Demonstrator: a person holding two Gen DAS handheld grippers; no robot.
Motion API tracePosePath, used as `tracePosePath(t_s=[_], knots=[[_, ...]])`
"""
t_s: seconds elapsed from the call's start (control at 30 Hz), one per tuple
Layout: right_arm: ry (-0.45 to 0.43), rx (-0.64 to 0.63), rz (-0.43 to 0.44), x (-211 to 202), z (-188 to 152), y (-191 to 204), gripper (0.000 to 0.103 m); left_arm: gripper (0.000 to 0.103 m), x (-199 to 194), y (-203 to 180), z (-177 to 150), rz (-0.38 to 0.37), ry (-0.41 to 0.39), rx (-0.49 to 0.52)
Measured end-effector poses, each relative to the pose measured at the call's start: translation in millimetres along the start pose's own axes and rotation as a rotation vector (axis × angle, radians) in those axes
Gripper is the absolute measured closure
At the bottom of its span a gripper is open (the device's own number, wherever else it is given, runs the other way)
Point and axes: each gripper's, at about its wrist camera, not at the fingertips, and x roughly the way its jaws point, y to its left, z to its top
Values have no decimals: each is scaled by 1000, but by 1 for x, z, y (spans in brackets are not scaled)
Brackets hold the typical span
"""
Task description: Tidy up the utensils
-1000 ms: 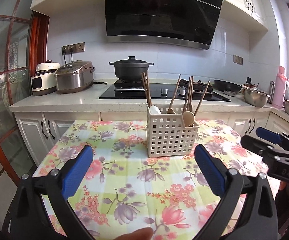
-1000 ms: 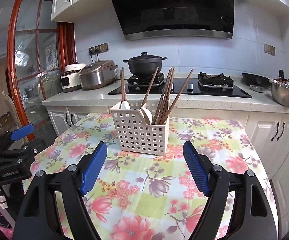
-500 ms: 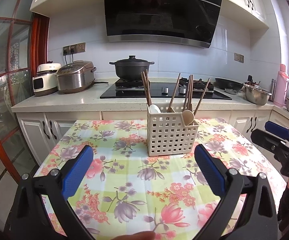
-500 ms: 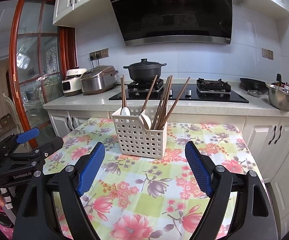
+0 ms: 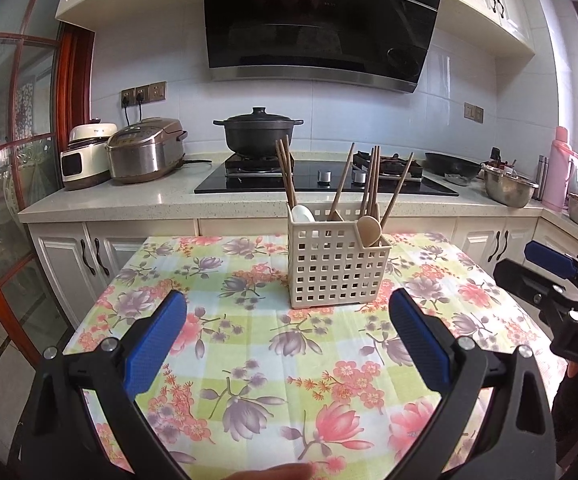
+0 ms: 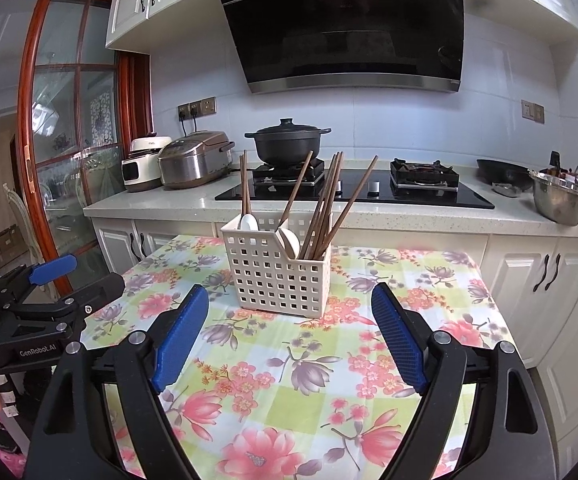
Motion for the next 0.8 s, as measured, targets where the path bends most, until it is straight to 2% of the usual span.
tracePosePath(t_s=[0.5, 0.8], knots=[[-6, 1, 4, -3, 0, 1, 23, 5, 0, -2, -1, 1, 0, 3], [-15, 0, 11, -6, 2, 2, 23, 5, 4, 1, -3, -65, 15, -12]])
